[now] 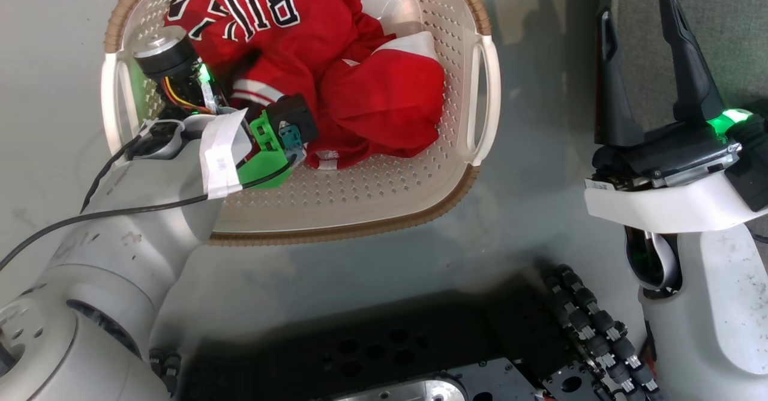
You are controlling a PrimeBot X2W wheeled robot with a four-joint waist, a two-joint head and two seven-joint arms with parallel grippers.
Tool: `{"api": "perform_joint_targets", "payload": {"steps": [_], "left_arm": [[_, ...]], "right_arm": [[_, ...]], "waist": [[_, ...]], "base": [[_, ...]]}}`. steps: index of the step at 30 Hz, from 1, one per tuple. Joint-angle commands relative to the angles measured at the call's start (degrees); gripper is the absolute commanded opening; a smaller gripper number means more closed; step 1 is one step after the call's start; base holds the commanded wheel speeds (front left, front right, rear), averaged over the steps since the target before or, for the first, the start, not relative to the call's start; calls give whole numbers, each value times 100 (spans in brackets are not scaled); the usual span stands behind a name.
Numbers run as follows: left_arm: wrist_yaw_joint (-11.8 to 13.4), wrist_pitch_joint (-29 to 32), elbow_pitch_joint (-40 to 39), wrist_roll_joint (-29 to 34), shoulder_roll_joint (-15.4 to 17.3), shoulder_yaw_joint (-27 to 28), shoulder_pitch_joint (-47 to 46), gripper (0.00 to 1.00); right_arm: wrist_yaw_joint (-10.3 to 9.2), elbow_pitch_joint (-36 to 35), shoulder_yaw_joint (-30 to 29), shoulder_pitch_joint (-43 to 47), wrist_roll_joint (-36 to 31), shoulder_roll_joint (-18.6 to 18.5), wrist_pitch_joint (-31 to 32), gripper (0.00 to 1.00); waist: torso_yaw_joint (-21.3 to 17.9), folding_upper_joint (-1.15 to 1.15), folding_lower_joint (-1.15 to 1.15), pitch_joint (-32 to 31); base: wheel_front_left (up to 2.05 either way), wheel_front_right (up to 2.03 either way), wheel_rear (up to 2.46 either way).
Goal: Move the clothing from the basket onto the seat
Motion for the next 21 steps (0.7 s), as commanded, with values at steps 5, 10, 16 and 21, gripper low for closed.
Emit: {"api": "perform_joint_targets", "payload": {"steps": [5,10,16,21], "left_arm": [[-7,-62,43,-132,-60,3,-47,0],[6,-146,51,-303,-127,45,175,0],[47,-246,-86,-631,-224,213,566,0],[118,-279,-422,-1057,-261,501,1122,0]], "right_arm": [[-18,171,-91,-37,116,-46,2,100],[-17,225,-36,-49,130,-48,-1,100],[-11,385,74,37,97,-31,0,100],[-11,590,189,223,38,-31,0,100]], "waist": [[-25,0,-1,-100],[5,0,-1,-380],[78,0,-1,-1051],[164,0,-1,-1867]], "base": [[0,0,0],[0,0,0],[0,0,0],[0,0,0]]}}
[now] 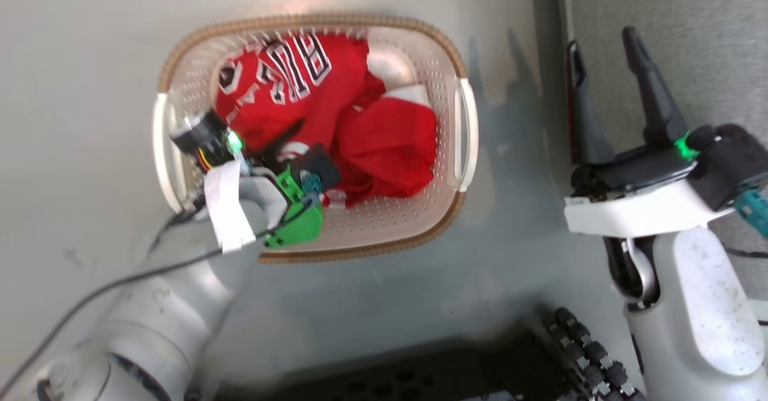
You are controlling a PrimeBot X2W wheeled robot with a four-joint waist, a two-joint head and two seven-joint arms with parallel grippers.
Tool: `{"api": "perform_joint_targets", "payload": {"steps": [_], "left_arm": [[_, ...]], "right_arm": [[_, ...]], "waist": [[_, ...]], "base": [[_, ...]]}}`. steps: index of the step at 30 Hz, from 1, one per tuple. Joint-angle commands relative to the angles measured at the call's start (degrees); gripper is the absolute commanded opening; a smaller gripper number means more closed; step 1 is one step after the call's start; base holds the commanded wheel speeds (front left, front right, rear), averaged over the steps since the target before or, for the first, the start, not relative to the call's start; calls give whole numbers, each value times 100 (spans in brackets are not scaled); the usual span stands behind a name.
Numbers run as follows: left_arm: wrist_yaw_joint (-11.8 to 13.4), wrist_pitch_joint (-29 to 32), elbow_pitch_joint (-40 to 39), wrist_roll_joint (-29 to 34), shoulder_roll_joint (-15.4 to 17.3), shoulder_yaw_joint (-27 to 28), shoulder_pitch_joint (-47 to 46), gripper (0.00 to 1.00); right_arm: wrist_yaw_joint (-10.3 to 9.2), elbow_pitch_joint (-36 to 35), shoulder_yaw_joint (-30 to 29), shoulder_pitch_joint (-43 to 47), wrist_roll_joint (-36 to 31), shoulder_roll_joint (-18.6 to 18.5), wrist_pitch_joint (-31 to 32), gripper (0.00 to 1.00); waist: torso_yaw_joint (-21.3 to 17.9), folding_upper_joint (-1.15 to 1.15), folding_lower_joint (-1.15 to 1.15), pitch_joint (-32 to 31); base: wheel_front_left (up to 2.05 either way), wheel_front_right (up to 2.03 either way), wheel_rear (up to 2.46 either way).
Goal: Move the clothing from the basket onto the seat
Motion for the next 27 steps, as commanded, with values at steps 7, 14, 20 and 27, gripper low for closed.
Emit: {"api": "perform_joint_targets", "payload": {"steps": [7,14,20,27], "left_arm": [[139,-25,-919,-836,188,674,1270,0],[338,-26,-1828,-1337,406,1252,2472,0],[482,-27,-2595,-1560,505,1755,3318,0],[563,-27,-3269,-1658,470,2195,3966,0]], "right_arm": [[-10,359,200,597,-71,-22,-2,100],[-10,739,373,1227,-32,-23,-3,100],[-10,982,526,1694,44,-23,-2,100],[-10,1174,743,2133,99,-22,-2,100]], "waist": [[229,0,0,-1997],[334,0,0,-3246],[344,0,0,-4107],[331,0,0,-4831]], "base": [[0,0,0],[0,0,0],[0,0,0],[0,0,0]]}}
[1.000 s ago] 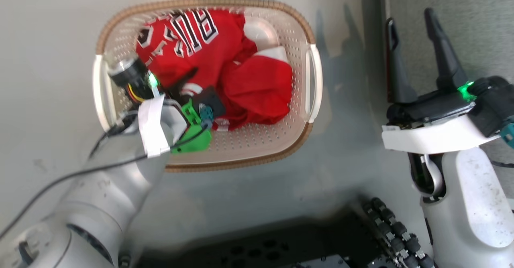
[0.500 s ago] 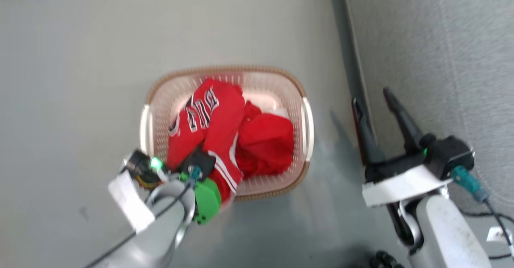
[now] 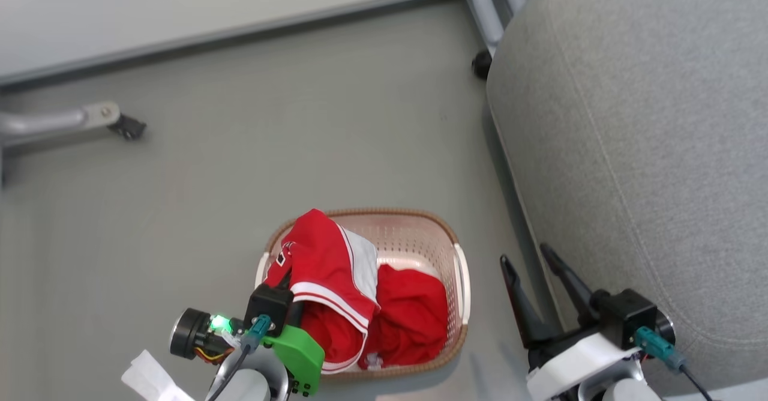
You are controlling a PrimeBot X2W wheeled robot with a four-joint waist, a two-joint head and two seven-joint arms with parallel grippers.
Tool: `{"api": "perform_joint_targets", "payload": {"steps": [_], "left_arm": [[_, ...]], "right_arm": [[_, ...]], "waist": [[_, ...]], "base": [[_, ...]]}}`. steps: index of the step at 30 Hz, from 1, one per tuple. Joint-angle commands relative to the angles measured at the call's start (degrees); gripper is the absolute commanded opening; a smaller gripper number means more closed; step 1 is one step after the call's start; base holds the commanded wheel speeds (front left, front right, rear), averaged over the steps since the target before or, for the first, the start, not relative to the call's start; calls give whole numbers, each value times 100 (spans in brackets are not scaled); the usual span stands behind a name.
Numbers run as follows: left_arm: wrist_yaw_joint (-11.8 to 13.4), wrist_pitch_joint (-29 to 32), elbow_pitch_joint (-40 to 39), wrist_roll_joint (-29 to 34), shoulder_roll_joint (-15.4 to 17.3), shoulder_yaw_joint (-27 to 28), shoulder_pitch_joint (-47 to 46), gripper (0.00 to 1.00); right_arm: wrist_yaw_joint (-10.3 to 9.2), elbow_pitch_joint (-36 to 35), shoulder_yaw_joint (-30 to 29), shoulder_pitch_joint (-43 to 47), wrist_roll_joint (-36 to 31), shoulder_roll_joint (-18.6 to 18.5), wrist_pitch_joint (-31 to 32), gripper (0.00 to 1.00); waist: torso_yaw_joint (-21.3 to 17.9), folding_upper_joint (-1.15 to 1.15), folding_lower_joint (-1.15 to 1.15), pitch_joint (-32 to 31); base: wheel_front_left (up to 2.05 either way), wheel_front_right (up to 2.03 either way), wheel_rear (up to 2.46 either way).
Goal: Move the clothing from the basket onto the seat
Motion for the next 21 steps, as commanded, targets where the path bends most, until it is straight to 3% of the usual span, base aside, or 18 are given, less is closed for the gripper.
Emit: {"api": "perform_joint_targets", "payload": {"steps": [1,12,21], "left_arm": [[50,-21,-109,-39,-11,84,194,0],[-158,-21,-1177,126,36,507,543,0],[-359,-21,-1599,259,-75,589,581,0]], "right_arm": [[-10,52,53,170,25,-25,-2,100],[-10,214,280,438,38,-24,-2,100],[-10,306,450,535,-160,-24,-2,100]], "waist": [[60,0,1,-1007],[-25,0,1,-1374],[9,0,1,-1460]], "base": [[0,0,0],[0,0,0],[0,0,0]]}}
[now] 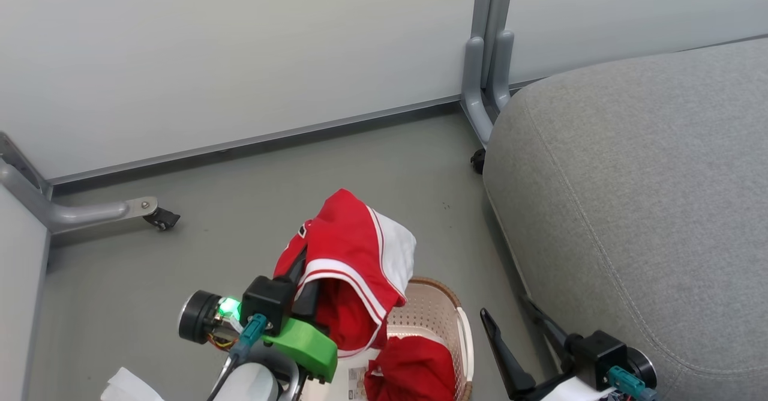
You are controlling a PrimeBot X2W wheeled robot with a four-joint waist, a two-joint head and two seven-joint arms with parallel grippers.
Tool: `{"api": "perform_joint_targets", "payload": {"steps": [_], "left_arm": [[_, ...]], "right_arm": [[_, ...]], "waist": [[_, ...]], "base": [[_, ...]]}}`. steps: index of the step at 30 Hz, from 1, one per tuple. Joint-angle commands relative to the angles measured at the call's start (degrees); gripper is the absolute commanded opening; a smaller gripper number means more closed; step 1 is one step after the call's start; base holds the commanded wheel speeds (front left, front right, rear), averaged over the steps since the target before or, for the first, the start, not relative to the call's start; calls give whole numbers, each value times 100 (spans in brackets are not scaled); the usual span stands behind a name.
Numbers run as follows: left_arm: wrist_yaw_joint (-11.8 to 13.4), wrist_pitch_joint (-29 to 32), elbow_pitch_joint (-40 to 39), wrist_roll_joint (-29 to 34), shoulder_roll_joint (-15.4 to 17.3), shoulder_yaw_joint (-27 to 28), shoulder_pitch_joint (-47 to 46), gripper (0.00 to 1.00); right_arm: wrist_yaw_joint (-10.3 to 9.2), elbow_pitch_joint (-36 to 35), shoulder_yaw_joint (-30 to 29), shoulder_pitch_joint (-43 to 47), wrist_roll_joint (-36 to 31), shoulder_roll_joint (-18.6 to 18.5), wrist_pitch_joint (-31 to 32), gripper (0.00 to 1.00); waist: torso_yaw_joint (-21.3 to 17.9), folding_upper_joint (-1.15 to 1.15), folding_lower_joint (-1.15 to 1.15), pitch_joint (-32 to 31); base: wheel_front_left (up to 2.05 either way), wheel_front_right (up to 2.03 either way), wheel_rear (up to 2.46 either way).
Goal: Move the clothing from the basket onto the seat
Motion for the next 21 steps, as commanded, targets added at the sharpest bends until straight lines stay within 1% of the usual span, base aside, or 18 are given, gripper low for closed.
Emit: {"api": "perform_joint_targets", "payload": {"steps": [1,10,15,21], "left_arm": [[-46,-21,-53,75,-30,18,72,0],[-182,-21,-225,30,-110,-57,2,0],[-288,43,-397,-41,-200,-149,-162,0],[-387,195,-686,14,-271,-351,-329,0]], "right_arm": [[-10,18,14,73,-46,-23,-2,100],[-10,-62,162,13,-246,-94,-2,100],[-10,-60,468,-174,-539,-174,-2,100],[-10,47,776,-443,-920,-208,-2,100]], "waist": [[19,0,1,-14],[64,0,1,-57],[79,0,1,-44],[71,0,1,18]], "base": [[0,0,0],[0,0,0],[0,0,0],[0,0,0]]}}
